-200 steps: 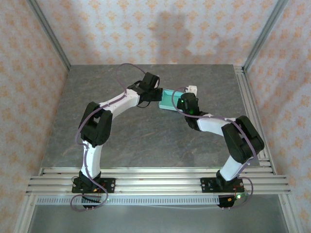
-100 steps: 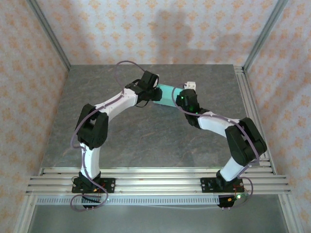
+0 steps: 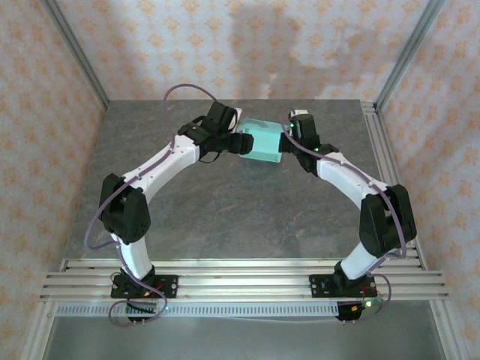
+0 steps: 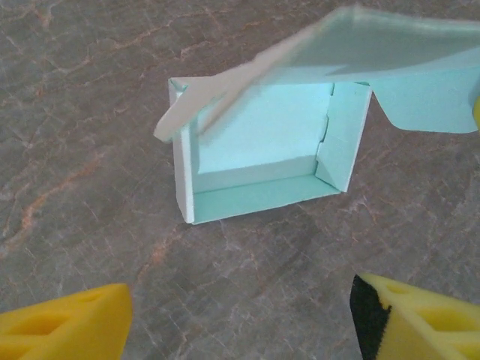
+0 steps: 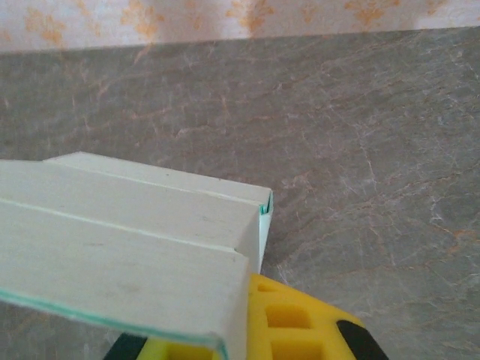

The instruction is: Fold the paper box

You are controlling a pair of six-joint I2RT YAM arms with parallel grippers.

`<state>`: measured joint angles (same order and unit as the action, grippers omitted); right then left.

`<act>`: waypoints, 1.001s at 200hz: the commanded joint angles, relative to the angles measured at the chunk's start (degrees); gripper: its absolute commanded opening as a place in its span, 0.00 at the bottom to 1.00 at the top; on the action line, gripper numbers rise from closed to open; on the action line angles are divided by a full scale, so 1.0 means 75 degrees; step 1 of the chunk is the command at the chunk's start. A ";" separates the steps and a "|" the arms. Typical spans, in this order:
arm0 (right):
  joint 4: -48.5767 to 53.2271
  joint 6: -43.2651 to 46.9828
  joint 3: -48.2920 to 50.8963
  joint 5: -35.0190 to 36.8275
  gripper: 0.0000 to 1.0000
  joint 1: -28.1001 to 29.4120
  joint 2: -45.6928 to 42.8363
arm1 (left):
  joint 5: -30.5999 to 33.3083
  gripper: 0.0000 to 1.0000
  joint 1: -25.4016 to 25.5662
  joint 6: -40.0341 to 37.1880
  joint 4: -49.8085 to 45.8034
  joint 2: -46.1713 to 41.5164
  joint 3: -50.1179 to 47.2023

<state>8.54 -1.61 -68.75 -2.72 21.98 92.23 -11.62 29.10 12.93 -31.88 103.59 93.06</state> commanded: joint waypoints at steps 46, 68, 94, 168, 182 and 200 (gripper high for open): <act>0.4300 0.1770 -0.2224 -0.1214 0.00 -0.0160 0.0995 | -0.0385 0.86 -0.0515 -0.0385 -0.0464 -0.0909 -0.0448; 0.4715 0.1888 -0.2589 -0.1221 0.00 -0.0171 0.1188 | -0.0447 0.87 -0.0672 -0.0579 -0.0534 -0.1170 -0.0654; 0.5313 0.2076 -0.2991 -0.1420 0.00 -0.0170 0.1447 | -0.0722 0.92 -0.0888 -0.0772 -0.0576 -0.1433 -0.0898; 0.6180 0.2818 -0.3473 -0.1758 0.00 -0.0175 0.1781 | -0.1571 0.68 -0.0986 -0.2725 -0.1124 -0.0547 -0.0287; 0.6296 0.2959 -0.3530 -0.1799 0.00 -0.0176 0.1796 | -0.1544 0.60 -0.0992 -0.3177 -0.1419 -0.0239 0.0079; 0.6440 0.3197 -0.3560 -0.1965 0.00 -0.0171 0.1787 | -0.1650 0.60 -0.1006 -0.3869 -0.1616 0.0169 0.0473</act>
<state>52.14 18.37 -93.78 -16.01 20.93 105.27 -22.15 21.74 -6.42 -39.62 101.78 92.16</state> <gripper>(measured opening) 0.048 0.605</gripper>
